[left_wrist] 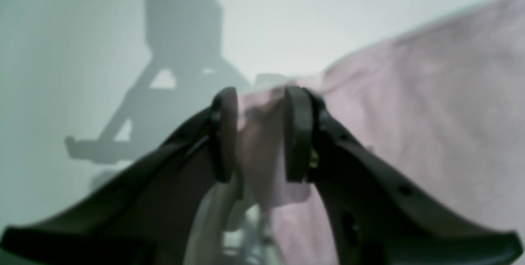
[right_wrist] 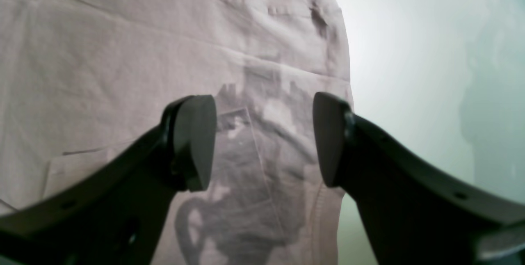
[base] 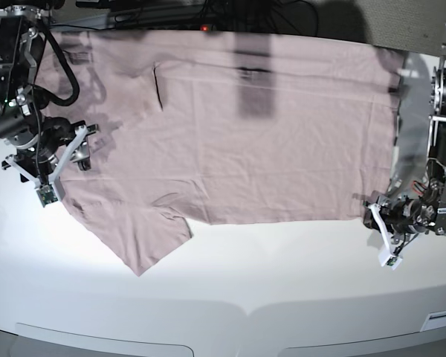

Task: Fold the T-shirt properly
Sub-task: 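Move both grippers away from the robot toward the shirt's hem corners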

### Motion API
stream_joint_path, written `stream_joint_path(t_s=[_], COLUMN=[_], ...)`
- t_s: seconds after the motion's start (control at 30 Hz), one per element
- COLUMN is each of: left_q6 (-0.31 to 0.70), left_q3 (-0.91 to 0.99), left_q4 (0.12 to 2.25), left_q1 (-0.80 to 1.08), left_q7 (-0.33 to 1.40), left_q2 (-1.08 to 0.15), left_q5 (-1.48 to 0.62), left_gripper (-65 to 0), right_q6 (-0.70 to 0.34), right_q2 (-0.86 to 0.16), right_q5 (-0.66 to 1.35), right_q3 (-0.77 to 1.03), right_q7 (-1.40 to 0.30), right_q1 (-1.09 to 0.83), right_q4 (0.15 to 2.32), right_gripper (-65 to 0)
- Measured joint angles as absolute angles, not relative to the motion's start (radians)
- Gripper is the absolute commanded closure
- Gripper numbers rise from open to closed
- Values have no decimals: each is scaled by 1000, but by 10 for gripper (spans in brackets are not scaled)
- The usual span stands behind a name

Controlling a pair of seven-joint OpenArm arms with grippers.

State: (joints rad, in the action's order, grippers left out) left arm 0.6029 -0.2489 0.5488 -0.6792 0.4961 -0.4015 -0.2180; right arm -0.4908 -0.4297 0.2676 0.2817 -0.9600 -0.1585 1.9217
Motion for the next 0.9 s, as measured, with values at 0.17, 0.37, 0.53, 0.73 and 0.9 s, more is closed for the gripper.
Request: stream_joint_path(t_s=[0.17,0.37,0.53,0.73,0.9], left_q6=[603,599,602,599,599], left_q3=[-249,-249,-249,-249,-249], left_q4=[549,549,550,550,550], left_q1=[-680,-682,-682,-682,-682], left_q7=[472,485,483,493,452], left_q2=[-422,-451,-461,-467,-471], left_q5=[-222,-255,-297,-293,-293], left_gripper=[-192,-192,-214,-456,-455], right_q6=[-490,-491,-490,-490,-490], right_q2=[-430,-430,-430,-430,-430], right_q5=[268,268,267,268,267], right_q3=[282,282,282,282,282], right_q7=[-960,-960,-960,-963,-964], right_q1=[-159,-158,-159,-158,-158], right_q4=[1922,1922,1922,1922,1922], right_gripper=[-373,-373,-373,-373,-373])
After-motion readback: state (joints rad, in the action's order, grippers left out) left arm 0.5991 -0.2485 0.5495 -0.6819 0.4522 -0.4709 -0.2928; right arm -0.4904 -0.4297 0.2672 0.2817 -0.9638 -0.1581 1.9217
